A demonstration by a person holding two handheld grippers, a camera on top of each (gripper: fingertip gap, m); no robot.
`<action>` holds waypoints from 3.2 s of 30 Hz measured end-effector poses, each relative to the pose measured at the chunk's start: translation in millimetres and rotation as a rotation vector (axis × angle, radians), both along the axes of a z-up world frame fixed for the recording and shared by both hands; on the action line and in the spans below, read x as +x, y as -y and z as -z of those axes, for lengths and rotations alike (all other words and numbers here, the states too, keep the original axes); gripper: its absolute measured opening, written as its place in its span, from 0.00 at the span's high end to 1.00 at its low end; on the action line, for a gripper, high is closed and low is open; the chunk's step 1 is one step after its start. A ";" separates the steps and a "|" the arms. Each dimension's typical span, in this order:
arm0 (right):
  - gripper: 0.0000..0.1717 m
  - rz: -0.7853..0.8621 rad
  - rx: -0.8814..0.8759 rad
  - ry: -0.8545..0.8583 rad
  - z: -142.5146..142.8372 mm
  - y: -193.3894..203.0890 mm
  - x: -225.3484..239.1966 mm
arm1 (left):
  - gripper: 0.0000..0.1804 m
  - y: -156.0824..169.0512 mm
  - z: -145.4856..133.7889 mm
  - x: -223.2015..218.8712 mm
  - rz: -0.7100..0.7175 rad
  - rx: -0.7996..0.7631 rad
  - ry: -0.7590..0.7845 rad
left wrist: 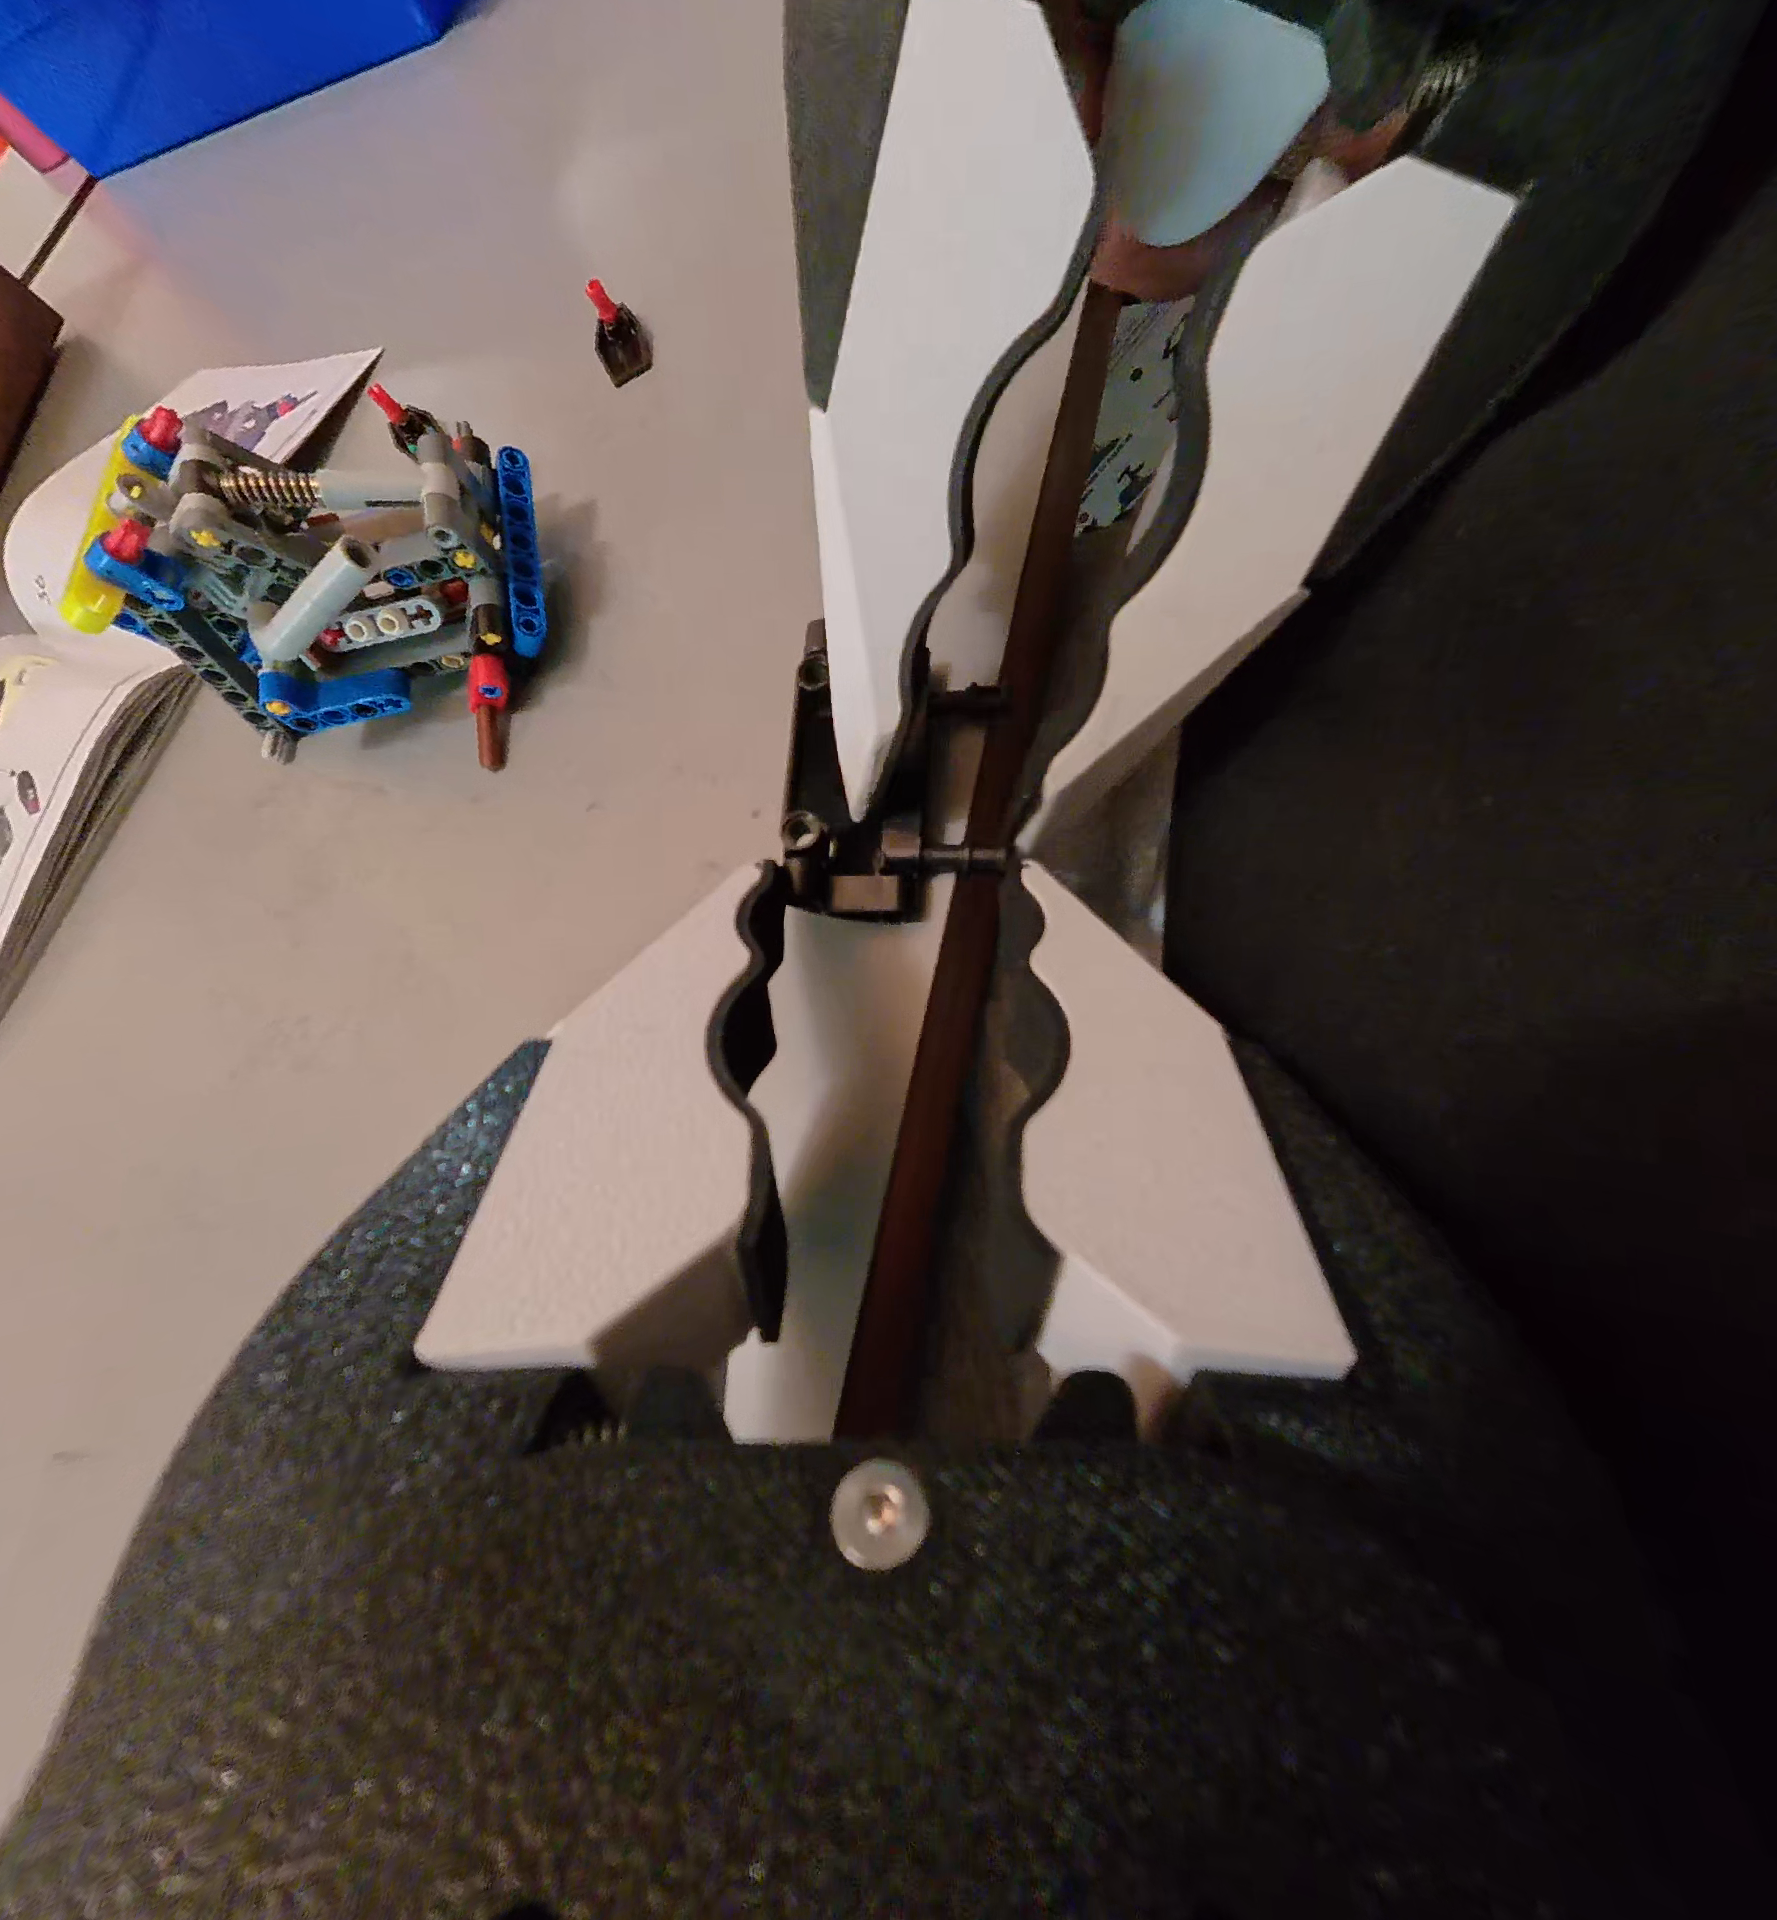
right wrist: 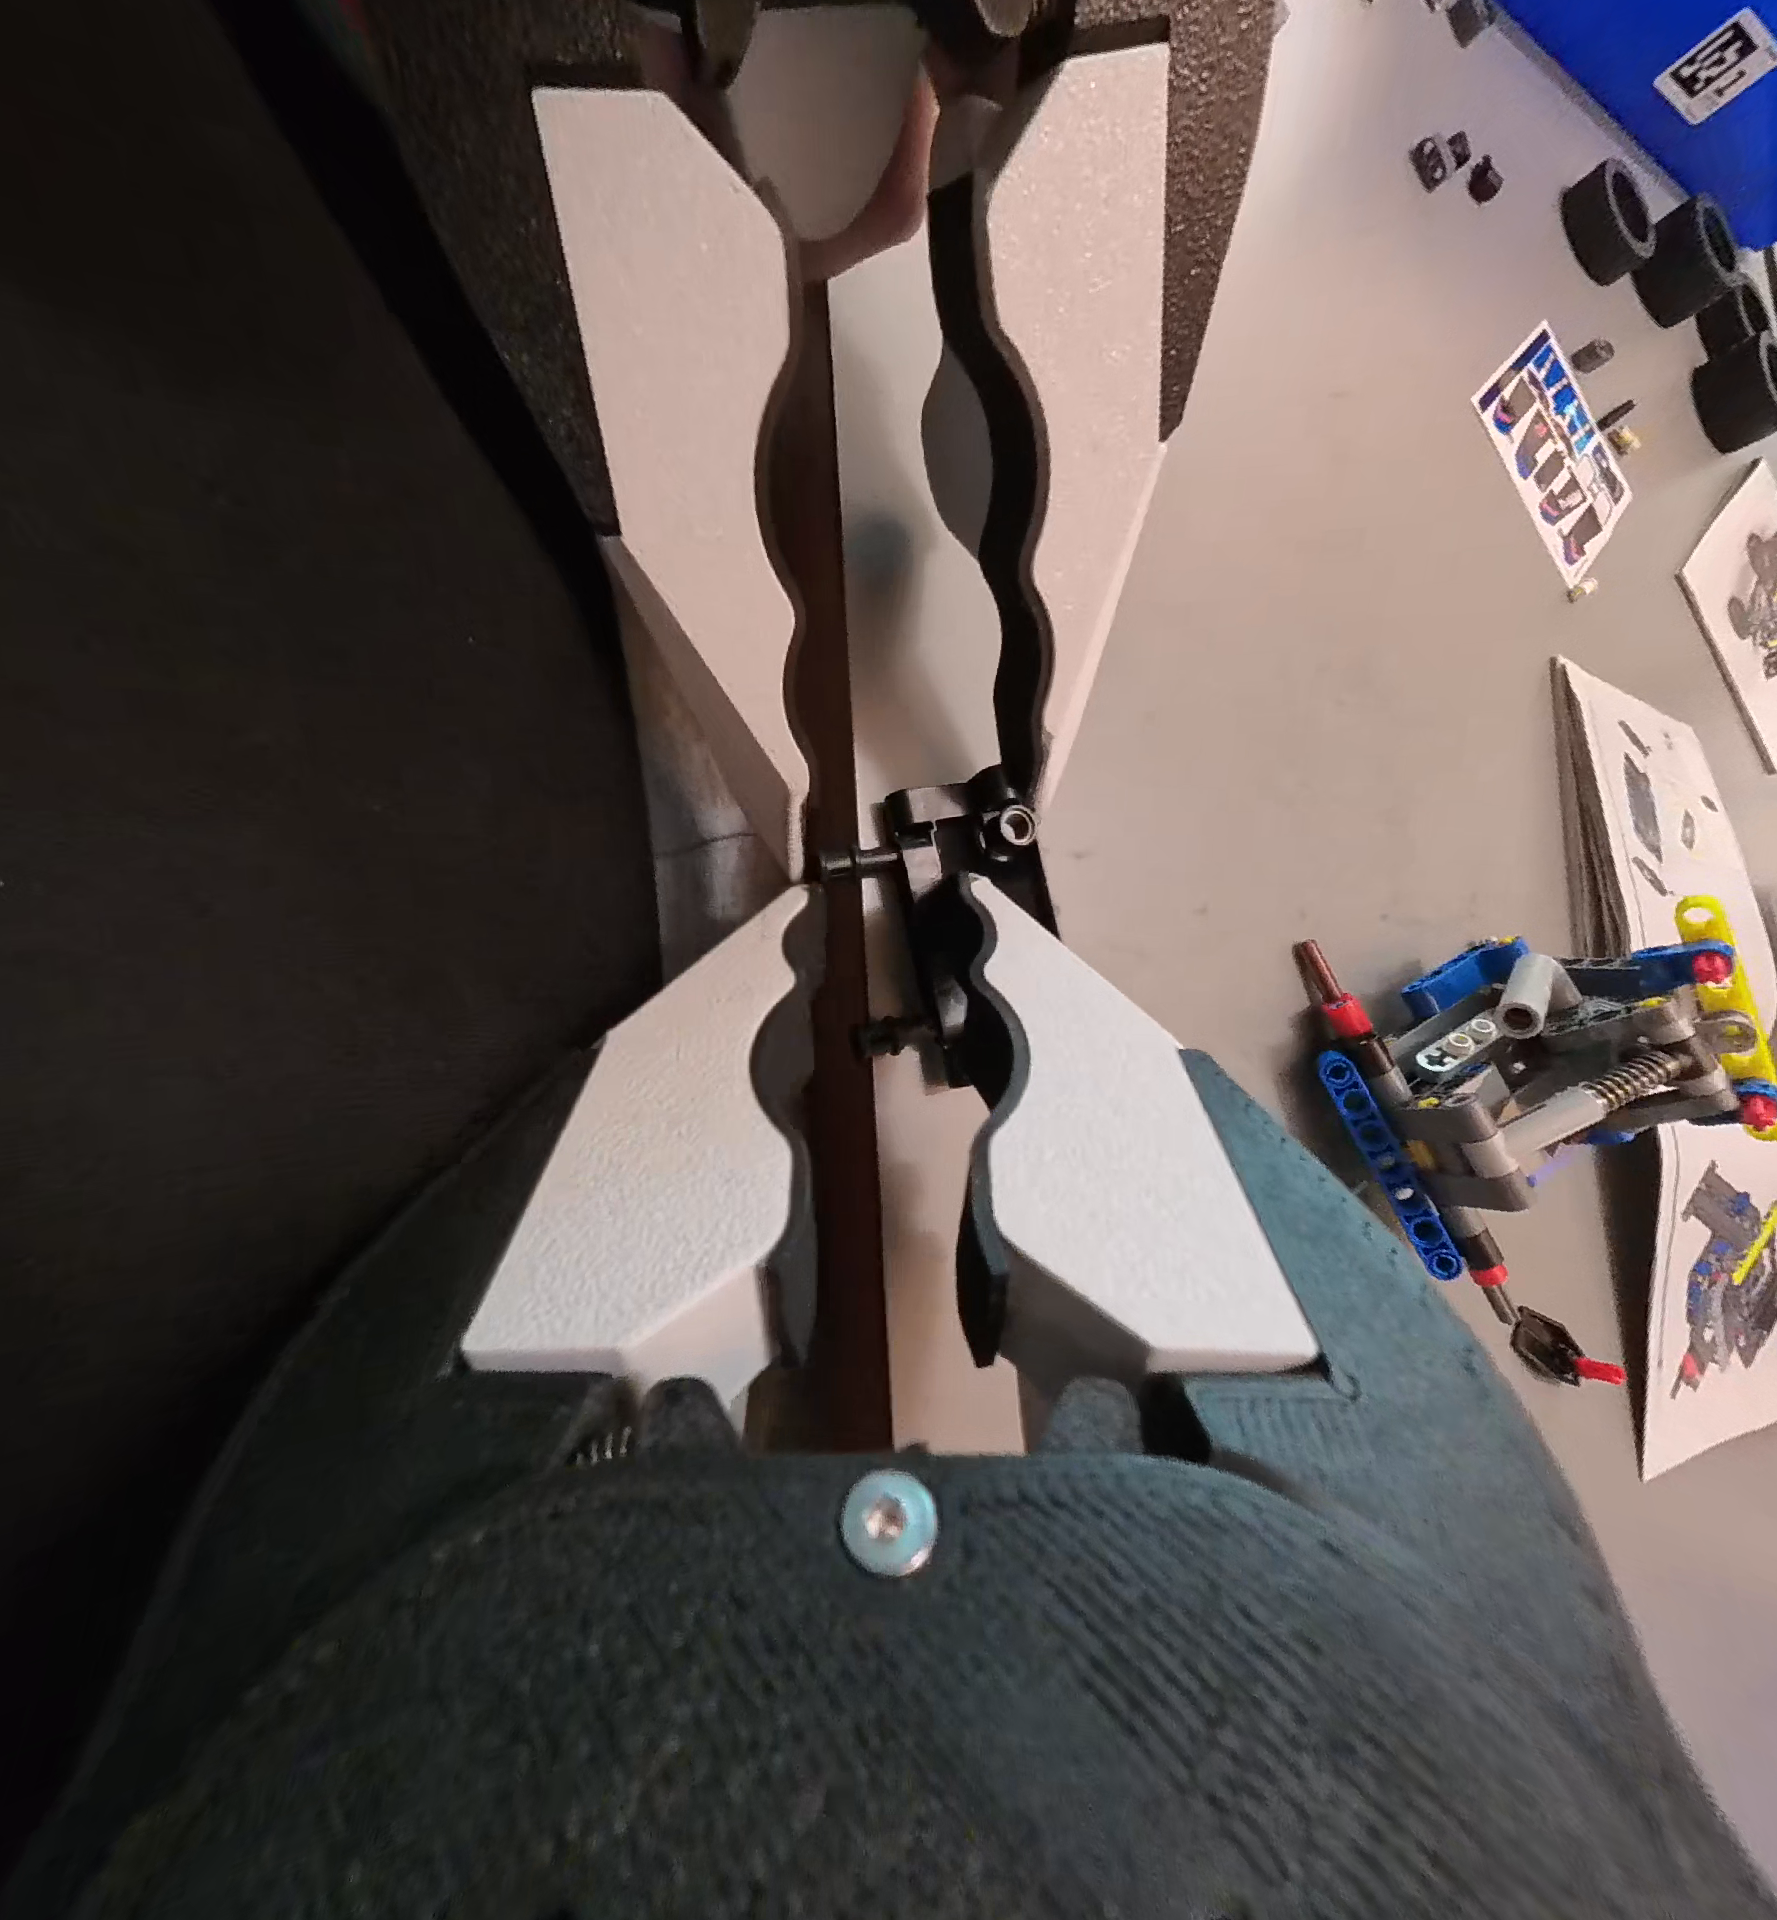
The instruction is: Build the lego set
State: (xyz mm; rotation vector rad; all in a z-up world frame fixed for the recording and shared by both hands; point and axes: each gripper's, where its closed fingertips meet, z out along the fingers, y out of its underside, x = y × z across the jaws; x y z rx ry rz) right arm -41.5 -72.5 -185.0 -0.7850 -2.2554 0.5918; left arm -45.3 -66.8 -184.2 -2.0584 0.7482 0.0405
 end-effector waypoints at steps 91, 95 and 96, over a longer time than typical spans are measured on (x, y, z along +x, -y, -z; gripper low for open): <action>0.98 -0.272 0.001 -0.054 -9.9 -14.8 -30.7 | 0.79 -16.6 -3.8 -21.9 0.070 -0.167 0.053; 0.97 -0.252 -0.018 -0.048 -9.9 -15.9 -30.3 | 0.79 -17.6 -4.7 -23.1 0.057 -0.140 0.033; 0.95 -0.248 -0.028 -0.028 -8.6 -16.6 -28.2 | 0.79 -17.8 -4.9 -23.2 0.058 -0.133 0.024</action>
